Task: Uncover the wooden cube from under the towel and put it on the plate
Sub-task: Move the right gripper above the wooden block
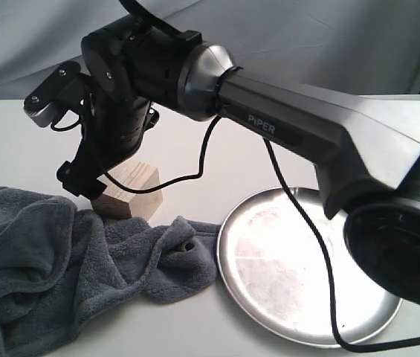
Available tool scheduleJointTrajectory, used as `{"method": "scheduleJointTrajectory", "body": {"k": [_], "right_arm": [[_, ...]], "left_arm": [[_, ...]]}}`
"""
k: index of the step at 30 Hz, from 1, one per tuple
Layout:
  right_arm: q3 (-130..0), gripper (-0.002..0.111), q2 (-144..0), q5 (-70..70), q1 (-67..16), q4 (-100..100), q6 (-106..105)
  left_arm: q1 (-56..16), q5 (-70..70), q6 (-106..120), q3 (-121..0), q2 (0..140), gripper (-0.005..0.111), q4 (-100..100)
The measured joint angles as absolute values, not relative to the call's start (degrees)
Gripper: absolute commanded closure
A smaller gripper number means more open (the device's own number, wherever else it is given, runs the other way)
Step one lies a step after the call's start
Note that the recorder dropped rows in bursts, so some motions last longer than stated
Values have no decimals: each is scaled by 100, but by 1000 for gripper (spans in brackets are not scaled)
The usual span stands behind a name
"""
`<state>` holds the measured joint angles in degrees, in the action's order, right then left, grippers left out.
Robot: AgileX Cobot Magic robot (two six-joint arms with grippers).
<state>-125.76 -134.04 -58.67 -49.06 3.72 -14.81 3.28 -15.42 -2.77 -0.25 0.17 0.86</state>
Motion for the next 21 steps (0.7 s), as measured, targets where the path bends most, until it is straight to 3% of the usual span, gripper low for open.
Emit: {"method": "scheduleJointTrajectory", "body": {"k": [21], "right_arm": [[-12614, 3, -14075, -5198, -4903, 532, -1504]], "left_arm": [[328, -1542, -277, -25, 17, 107, 86]]}}
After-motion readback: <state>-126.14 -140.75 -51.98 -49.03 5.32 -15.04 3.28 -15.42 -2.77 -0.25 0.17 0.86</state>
